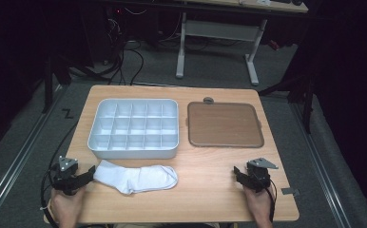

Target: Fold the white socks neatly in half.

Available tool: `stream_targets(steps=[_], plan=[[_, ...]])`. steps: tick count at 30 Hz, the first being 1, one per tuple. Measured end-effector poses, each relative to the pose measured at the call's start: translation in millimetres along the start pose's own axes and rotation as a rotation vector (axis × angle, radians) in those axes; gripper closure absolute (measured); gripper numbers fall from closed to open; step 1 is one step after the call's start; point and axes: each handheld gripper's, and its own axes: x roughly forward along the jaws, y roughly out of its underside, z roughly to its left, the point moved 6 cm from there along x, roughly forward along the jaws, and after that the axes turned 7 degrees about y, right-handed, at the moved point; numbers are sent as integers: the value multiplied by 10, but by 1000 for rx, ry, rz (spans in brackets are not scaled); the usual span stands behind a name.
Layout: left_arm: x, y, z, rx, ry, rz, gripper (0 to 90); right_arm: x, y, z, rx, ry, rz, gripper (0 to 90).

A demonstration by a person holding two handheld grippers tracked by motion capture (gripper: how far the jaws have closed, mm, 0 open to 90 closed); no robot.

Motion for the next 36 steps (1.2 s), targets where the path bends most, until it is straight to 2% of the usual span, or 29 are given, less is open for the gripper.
stream_targets(steps=[15, 19, 36], plan=[[-5, -7, 4, -9, 3, -1, 323, 0, 0, 0, 1, 0, 1, 419], [0, 4, -2, 5, -4, 1, 324, 0, -1, 0, 0, 0, 0, 419], [12, 14, -14, 17, -4, 4, 314, 0, -2, 1, -1, -3, 1, 423]])
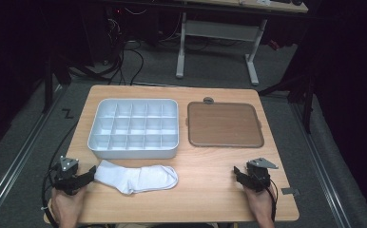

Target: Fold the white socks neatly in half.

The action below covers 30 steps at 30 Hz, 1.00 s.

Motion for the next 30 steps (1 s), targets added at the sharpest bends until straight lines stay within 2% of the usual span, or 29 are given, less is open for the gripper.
stream_targets(steps=[14, 18, 20, 26, 27, 29, 30], plan=[[1, -4, 2, -2, 1, 0, 315, -2, -1, -3, 2, 1, -1, 445], [-5, -24, 13, -29, 8, -5, 314, -5, -2, -4, 1, 6, -4, 474], [-15, -47, 29, -64, 19, -7, 299, -9, -1, 3, 0, 3, -6, 495], [-43, -49, 18, -82, 37, -6, 316, -40, -3, 60, 1, -21, -3, 553], [-58, -58, 7, -101, 46, -9, 316, -50, -10, 81, -1, -26, -7, 561], [-73, -71, 1, -110, 53, -14, 316, -55, -15, 95, -4, -28, -8, 567], [-95, -88, -6, -112, 58, -22, 316, -71, -38, 145, -11, -42, -14, 584]])
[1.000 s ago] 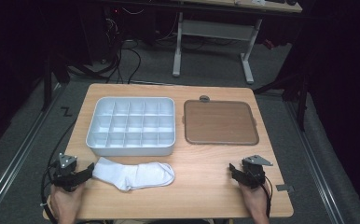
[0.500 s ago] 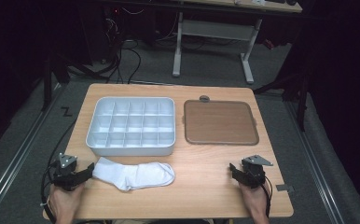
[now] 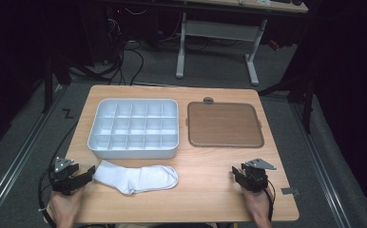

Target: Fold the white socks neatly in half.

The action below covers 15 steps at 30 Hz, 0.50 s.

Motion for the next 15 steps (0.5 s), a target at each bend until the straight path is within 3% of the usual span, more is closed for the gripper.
stream_targets(steps=[3, 7, 11, 15], plan=[[-29, -13, -32, 13, 8, -7, 312, -15, -17, 43, -8, -11, -1, 599], [-83, -50, -121, -13, 44, -3, 308, -38, -65, 172, -41, -50, -13, 622], [-126, -94, -202, -37, 75, -8, 312, -64, -103, 260, -43, -82, -23, 629], [-150, -101, -264, -34, 90, -1, 326, -86, -150, 374, -64, -117, -38, 636]])
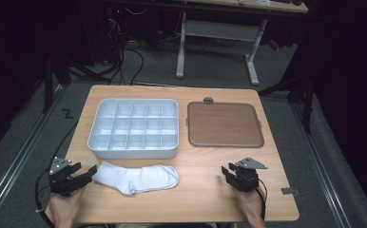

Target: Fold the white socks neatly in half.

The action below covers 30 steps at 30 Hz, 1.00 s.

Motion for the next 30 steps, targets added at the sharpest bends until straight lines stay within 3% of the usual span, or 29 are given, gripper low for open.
stream_targets(steps=[2, 3, 10, 13, 16, 20, 23, 28, 30], plan=[[0, 13, -19, 6, 2, 9, 329, 0, -12, 22, -5, -5, -4, 637], [0, 37, -62, 9, 8, 21, 334, -1, -42, 95, -6, -31, -9, 640], [32, 152, -170, 28, 19, 60, 336, 26, -133, 332, -39, -98, -14, 645], [53, 187, -174, 26, 15, 72, 340, 32, -165, 409, -47, -119, -14, 646], [69, 248, -179, 15, 7, 85, 353, 48, -223, 588, -71, -166, -22, 647], [51, 273, -192, 12, 1, 88, 354, 65, -249, 732, -106, -183, -24, 648], [30, 284, -196, 17, -7, 95, 354, 79, -280, 914, -136, -223, -19, 648], [27, 305, -177, 5, -18, 100, 354, 116, -311, 1047, -154, -252, -16, 647], [50, 340, -129, -6, -46, 105, 353, 152, -338, 1153, -159, -273, -16, 645]])
